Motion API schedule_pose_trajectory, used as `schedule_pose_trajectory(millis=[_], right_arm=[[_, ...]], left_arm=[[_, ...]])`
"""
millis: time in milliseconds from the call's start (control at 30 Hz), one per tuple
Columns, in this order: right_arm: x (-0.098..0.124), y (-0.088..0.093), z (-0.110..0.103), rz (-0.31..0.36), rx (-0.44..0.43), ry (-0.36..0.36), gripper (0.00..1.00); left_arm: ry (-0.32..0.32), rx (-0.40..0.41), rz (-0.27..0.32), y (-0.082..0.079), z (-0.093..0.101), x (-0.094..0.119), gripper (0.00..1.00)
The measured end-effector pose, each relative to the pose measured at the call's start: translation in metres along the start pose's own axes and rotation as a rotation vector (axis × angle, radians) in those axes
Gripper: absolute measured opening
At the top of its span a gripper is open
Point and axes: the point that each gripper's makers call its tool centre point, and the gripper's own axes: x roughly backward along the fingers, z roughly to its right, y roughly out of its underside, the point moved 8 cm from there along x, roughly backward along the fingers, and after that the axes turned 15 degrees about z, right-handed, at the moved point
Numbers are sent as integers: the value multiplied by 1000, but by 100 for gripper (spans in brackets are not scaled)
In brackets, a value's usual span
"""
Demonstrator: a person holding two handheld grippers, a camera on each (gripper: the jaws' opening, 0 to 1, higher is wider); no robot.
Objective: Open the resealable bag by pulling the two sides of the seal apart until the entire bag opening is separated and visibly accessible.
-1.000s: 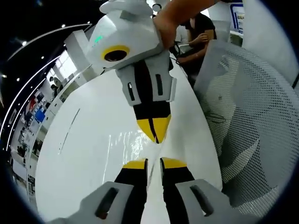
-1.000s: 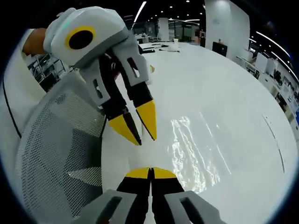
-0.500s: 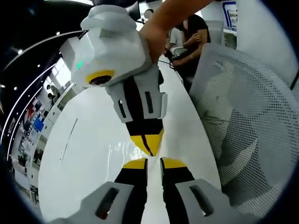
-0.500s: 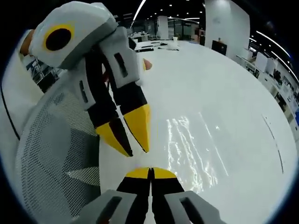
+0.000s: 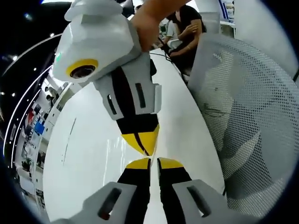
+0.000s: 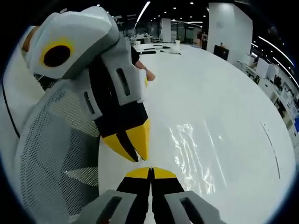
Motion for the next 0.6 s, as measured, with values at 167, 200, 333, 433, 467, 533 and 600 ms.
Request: schedule_pose_trajectory(millis=[167, 200, 333, 433, 467, 533, 600], right_arm=[[2, -3, 3, 12, 10, 18, 0], [3, -4, 4, 15, 9, 24, 0], [3, -7, 5, 30, 17, 41, 0], [3, -8, 7, 34, 21, 62, 0], [3, -9, 8, 35, 20, 74, 0], [3, -10, 8, 36, 13, 84, 0], [3, -10, 9, 35, 9, 95, 0]], left_arm=[[-1, -10, -29, 2, 1, -2, 4], [-4, -2, -29, 3, 1, -2, 5], [-13, 8, -41, 5, 2, -3, 4], [-13, 12, -57, 8, 3, -3, 4], [-13, 11, -57, 8, 3, -3, 4], [-15, 20, -63, 9, 3, -3, 3], [-15, 17, -69, 10, 3, -3, 3]])
